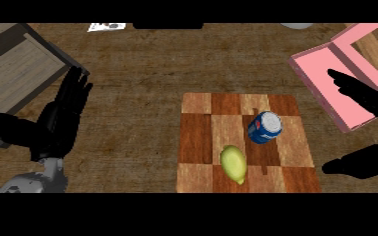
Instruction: Pick the can from the cutting board and place it in the cardboard box
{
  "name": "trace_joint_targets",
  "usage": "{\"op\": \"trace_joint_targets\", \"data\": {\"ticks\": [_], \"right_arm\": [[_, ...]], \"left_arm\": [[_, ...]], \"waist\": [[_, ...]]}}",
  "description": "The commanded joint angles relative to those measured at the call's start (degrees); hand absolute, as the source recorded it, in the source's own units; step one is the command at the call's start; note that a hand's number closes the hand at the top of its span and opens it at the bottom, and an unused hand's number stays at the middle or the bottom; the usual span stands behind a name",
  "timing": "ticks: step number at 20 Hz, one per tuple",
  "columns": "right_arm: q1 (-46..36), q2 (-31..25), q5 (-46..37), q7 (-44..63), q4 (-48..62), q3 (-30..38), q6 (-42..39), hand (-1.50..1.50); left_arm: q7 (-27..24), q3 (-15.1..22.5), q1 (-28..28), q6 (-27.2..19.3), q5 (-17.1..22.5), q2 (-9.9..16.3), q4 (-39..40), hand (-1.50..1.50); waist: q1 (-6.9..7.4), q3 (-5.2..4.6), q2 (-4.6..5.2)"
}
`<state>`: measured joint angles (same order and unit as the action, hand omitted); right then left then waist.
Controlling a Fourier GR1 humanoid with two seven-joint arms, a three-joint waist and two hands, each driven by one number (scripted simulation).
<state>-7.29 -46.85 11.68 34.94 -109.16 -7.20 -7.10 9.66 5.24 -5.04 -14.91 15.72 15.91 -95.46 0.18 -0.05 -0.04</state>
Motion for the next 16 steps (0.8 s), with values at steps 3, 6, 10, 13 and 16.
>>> {"op": "trace_joint_targets", "data": {"ticks": [3, 6, 10, 13, 16], "right_arm": [[-4.35, 6.69, -7.75, 7.84, 1.49, -4.64, 0.27, -1.5], [-5.42, 10.39, -6.92, 10.72, 0.09, -2.96, -1.6, -1.5], [-5.19, 13.93, -10.75, 11.39, 0.83, -3.47, -3.8, -1.5], [-3.63, 17.38, -16.62, 5.25, 6.02, -4.02, -3.3, -1.5], [-0.88, 19.15, -18.59, 6.12, 1.76, -1.89, -3.67, -1.5]], "left_arm": [[-2.1, -3.0, -0.08, 3.69, 0.25, 0.09, 3.24, 0.0], [-0.73, -3.03, -2.63, 3.71, -1.03, -1.31, 4.29, 0.0], [2.28, -2.66, 2.5, 2.48, -2.01, -2.42, -4.16, 0.0], [0.33, -4.48, 0.59, 3.79, -2.5, -2.83, 0.92, 0.0], [1.79, -5.52, -0.69, 4.28, -3.28, -2.81, 0.3, 0.0]], "waist": [[0.21, 0.02, 0.1], [-0.09, 0.03, 0.05], [0.12, 0.04, -0.01], [0.02, 0.05, 0.05], [-0.19, 0.05, -0.01]]}}
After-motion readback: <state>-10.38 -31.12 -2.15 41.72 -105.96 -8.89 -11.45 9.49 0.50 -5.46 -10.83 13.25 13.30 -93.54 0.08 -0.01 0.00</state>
